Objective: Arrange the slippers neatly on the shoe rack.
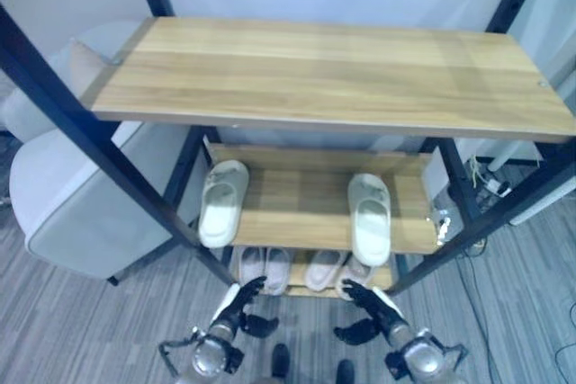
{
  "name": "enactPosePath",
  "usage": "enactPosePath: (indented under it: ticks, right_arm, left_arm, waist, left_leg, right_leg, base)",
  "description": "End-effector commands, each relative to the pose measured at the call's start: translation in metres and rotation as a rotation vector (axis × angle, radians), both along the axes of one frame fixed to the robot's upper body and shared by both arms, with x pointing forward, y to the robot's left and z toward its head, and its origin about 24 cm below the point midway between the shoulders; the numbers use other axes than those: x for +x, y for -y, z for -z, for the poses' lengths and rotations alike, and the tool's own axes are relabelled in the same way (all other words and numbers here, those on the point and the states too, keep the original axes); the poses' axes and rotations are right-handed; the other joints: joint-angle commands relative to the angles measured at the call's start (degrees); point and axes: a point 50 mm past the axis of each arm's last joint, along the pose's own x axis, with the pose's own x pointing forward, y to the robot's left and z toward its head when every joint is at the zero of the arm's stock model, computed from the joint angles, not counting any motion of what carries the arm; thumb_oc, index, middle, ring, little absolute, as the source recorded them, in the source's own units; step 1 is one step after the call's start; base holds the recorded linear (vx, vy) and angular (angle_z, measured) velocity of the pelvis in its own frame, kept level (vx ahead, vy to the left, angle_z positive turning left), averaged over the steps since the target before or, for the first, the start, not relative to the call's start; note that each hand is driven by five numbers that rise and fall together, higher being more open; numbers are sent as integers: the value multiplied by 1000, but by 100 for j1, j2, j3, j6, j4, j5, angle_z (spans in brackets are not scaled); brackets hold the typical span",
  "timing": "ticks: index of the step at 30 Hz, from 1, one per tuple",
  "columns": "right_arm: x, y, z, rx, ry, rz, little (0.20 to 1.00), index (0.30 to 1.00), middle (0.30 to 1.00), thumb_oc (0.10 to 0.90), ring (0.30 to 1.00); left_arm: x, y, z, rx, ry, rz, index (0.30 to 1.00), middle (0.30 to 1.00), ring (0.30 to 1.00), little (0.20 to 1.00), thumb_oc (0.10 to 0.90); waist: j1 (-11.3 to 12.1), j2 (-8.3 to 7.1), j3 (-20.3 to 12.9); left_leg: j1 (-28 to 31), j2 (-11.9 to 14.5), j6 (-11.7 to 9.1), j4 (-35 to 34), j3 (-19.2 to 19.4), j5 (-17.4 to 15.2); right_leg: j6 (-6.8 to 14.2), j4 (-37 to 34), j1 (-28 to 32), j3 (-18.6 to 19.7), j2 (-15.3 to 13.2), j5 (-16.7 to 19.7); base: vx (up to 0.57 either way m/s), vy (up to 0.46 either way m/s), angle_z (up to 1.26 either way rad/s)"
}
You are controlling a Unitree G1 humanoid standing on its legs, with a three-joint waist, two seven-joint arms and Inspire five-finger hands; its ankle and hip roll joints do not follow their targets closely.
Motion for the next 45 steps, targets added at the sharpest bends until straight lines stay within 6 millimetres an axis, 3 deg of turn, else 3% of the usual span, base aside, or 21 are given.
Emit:
enactPosePath:
  ticks: [1,5,10,12,16,19,22,28,30,38,45]
  right_arm:
    - [29,-23,-43,127,214,-83,900,900,900,800,900]
    - [35,-36,-56,181,260,-121,900,900,900,800,900]
    - [51,-56,-103,278,448,-206,900,900,900,800,900]
    - [53,-56,-109,284,474,-208,900,900,900,800,900]
    - [63,-57,-141,264,636,-239,900,900,900,800,900]
    - [67,-52,-156,203,732,-236,900,900,900,800,900]
    - [79,-36,-175,32,896,-196,900,900,900,800,900]
    - [97,-2,-196,-284,1063,-139,900,900,900,800,900]
    - [105,15,-200,-389,1075,-99,900,900,900,800,900]
    - [119,48,-204,-608,1057,-67,900,900,900,800,900]
    - [122,72,-182,-747,954,-14,900,900,900,800,900]
  left_arm:
    - [24,17,-7,-12,82,33,900,900,900,900,800]
    - [21,19,0,-4,50,21,900,900,900,900,800]
    - [2,15,23,56,-74,-15,900,900,900,900,800]
    - [-2,15,26,63,-94,-22,900,900,900,900,800]
    - [-21,11,41,86,-199,-62,900,900,900,900,800]
    - [-31,9,48,108,-253,-69,900,900,900,900,800]
    - [-44,4,55,135,-309,-91,900,900,900,900,800]
    - [-60,1,61,181,-373,-62,900,900,900,900,800]
    - [-64,-1,63,183,-396,-65,900,900,900,900,800]
    - [-77,-6,66,193,-446,-63,900,900,900,900,800]
    - [-81,-7,67,193,-463,-56,900,900,900,900,800]
  waist:
    - [163,-66,-374]
    - [196,-50,-392]
    - [277,-47,-466]
    - [278,-47,-474]
    - [299,-47,-529]
    - [304,-59,-570]
    - [313,-88,-617]
    - [380,-145,-696]
    - [399,-163,-710]
    - [416,-208,-705]
    - [420,-216,-657]
  left_leg:
    - [84,-27,-239,-19,-147,-204]
    - [112,-28,-250,-19,-234,-189]
    - [159,-11,-296,-19,-318,-159]
    - [171,-8,-299,-19,-323,-163]
    - [225,25,-305,-19,-319,-184]
    - [255,36,-307,-19,-310,-208]
    - [274,58,-301,-19,-290,-234]
    - [281,73,-319,-19,-238,-292]
    - [292,75,-335,-19,-229,-297]
    - [369,70,-359,-19,-207,-352]
    - [389,82,-349,-19,-195,-394]
  right_leg:
    - [317,325,-87,66,-79,-300]
    - [282,272,-18,14,-58,-319]
    - [231,221,78,-53,-9,-371]
    - [232,204,97,-68,-6,-370]
    - [220,167,142,-79,-2,-369]
    - [224,125,172,-89,4,-361]
    - [240,72,191,-74,6,-336]
    - [295,-3,193,-130,-14,-304]
    - [309,-3,210,-148,-32,-291]
    - [328,-3,271,-192,-51,-294]
    - [335,-3,278,-214,-70,-309]
  base:
    - [-3,-13,13]
    - [-2,-13,21]
    - [11,-11,21]
    - [16,-2,10]
    - [15,-2,7]
    - [12,3,0]
    - [0,0,0]
    - [0,0,0]
    - [0,0,0]
    - [13,7,0]
    - [4,1,0]
